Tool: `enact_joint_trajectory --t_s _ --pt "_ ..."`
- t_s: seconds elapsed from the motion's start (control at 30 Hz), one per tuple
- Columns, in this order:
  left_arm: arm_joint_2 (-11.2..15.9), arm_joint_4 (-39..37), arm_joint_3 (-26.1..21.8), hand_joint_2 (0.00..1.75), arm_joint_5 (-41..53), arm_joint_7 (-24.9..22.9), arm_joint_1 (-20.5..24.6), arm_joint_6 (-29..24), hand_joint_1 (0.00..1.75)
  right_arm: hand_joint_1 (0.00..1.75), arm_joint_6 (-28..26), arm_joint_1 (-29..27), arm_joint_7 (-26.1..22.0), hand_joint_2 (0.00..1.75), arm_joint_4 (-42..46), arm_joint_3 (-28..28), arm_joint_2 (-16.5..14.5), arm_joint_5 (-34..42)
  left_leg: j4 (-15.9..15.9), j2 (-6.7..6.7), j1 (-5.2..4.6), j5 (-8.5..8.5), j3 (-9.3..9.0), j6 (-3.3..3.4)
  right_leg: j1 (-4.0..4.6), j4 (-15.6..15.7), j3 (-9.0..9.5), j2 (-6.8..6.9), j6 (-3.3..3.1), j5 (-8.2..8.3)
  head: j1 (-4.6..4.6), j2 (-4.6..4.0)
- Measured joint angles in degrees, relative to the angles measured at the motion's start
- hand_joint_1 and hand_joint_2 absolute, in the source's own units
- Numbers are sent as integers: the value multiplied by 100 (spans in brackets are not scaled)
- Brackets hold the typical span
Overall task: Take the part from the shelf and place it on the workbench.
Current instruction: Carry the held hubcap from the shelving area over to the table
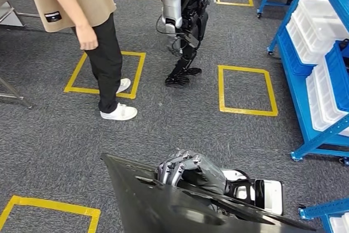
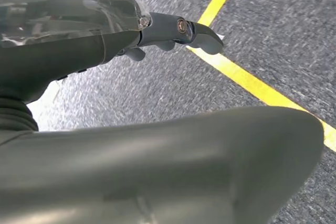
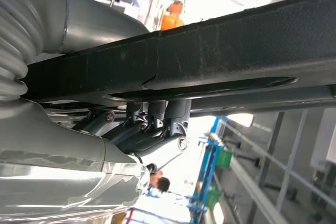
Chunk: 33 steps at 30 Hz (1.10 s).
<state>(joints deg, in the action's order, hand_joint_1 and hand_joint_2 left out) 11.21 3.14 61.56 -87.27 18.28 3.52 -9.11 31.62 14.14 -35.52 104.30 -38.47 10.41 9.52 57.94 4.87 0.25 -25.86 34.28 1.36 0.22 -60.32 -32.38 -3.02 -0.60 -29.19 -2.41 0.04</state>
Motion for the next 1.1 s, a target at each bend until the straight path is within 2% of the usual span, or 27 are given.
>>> enact_joint_trajectory --t_s 0.03,0.07,0.13,0.2,0.27,0.3,0.33,0.37,0.4,0.43,0.47,0.53,0.57,0.63,0.67,0.73,0.8,0.83,0.87,0.9,0.93,1.0,1.03,1.07,1.1 --pt "-8 1 -2 175 0 4 0 2 0 175 -4 -2 -5 175 6 -7 4 -11 2 56 3 7 12 -14 6 203 88 -74 -10 61 -1 0" --pt "-15 2 -4 175 0 10 -6 3 0 175 -9 -3 -11 175 9 -15 7 -21 1 108 10 18 31 -36 11 279 120 -91 -11 60 -2 0" --pt "-22 4 -7 175 0 21 -33 6 0 175 -19 15 -22 175 11 -33 8 -33 -3 184 32 31 66 -93 6 331 132 7 -30 78 -4 0" --pt "-25 5 -8 175 0 39 -42 6 0 175 -23 43 -25 175 10 -51 -1 -26 186 20 18 -117 166 -142 -16 396 148 137 -76 120 -24 0" --pt "-30 6 -8 175 0 57 -21 9 0 175 -17 59 -18 175 8 -72 -9 -6 822 -264 13 -479 459 -192 -20 426 153 291 -99 135 -63 0" --pt "-36 9 -8 175 0 63 -9 14 0 175 -13 62 -10 175 4 -87 -12 7 1212 -340 28 -647 636 -219 -17 426 151 365 -100 133 -80 0" --pt "-43 12 -8 175 0 67 -5 19 0 175 -8 65 1 175 -2 -107 -18 24 1506 -383 51 -739 766 -245 -14 425 151 440 -99 129 -84 0" --pt "-50 15 -8 175 0 68 -9 24 0 175 -5 71 12 175 -10 -127 -28 38 1596 -409 75 -723 797 -269 -13 424 151 510 -93 124 -84 0" --pt "-55 18 -8 175 0 71 -12 26 0 175 -4 78 23 175 -19 -143 -42 50 1452 -436 100 -606 712 -290 -15 422 156 572 -83 117 -85 0" --pt "-56 19 -8 175 0 79 -16 28 0 175 -4 88 35 175 -26 -153 -56 58 1107 -484 122 -421 525 -310 -18 419 166 631 -65 105 -85 0" --pt "-59 20 -8 175 0 90 -13 32 0 175 -5 101 48 175 -31 -157 -72 65 683 -589 131 -260 301 -326 -18 412 176 683 -39 88 -85 0" --pt "-66 28 -10 175 0 129 5 54 0 175 -9 144 92 175 -43 -164 -105 88 112 -741 113 -86 13 -289 4 381 183 765 26 53 -91 0" --pt "-71 32 -12 175 0 148 11 69 0 175 -14 174 125 175 -57 -174 -129 107 25 -769 92 -85 -22 -251 16 372 185 800 57 44 -95 0" --pt "-70 36 -16 175 0 186 12 104 0 175 -28 252 199 175 -102 -199 -199 151 24 -674 61 -75 0 -158 6 370 194 860 118 33 -98 0" --pt "-67 36 -18 175 0 198 13 116 0 175 -35 296 227 175 -130 -211 -236 171 20 -633 57 -67 1 -121 -12 350 195 825 150 -1 -98 0" --pt "-57 36 -20 175 0 211 34 127 0 175 -40 378 261 175 -182 -228 -290 214 8 -547 61 -47 -1 -45 -45 26 69 609 190 -235 -99 0" --pt "-51 36 -21 175 0 209 59 133 0 175 -37 427 280 175 -235 -239 -305 256 8 -441 46 -40 1 0 -52 -751 -282 395 185 -614 -99 0" --pt "-51 37 -21 175 0 206 66 137 0 175 -34 444 294 175 -261 -246 -308 275 8 -379 30 -37 1 12 -48 -1133 -472 355 173 -743 -98 0" --pt "-51 37 -21 175 0 203 66 139 0 175 -32 462 312 175 -284 -255 -310 292 8 -314 13 -35 -1 19 -40 -1351 -595 336 156 -769 -98 0" --pt "-51 38 -21 175 0 200 64 143 0 175 -30 482 335 175 -303 -264 -313 313 9 -247 -3 -33 -5 24 -27 -1332 -611 319 128 -673 -98 0" --pt "-51 38 -21 175 0 199 63 151 0 175 -28 505 356 175 -317 -272 -317 335 9 -177 -14 -31 -12 26 -10 -1084 -521 287 91 -478 -98 0" --pt "-52 41 -21 175 0 202 65 178 0 175 -25 558 387 175 -335 -277 -327 372 9 -50 -24 -27 -18 27 30 -271 -179 91 -2 -40 -100 0" --pt "-54 44 -21 175 0 204 67 194 0 175 -24 583 398 175 -344 -276 -334 386 10 8 -18 -22 -10 19 43 49 -44 -11 -36 87 -100 0" --pt "-56 46 -21 175 0 205 65 207 0 175 -21 605 409 175 -357 -276 -338 397 10 60 -4 -13 6 4 54 234 33 -87 -57 139 -102 0" --pt "-60 50 -21 175 0 205 59 216 0 175 -15 625 419 175 -374 -276 -343 409 5 112 11 0 24 -19 59 295 57 -105 -67 131 -103 0"
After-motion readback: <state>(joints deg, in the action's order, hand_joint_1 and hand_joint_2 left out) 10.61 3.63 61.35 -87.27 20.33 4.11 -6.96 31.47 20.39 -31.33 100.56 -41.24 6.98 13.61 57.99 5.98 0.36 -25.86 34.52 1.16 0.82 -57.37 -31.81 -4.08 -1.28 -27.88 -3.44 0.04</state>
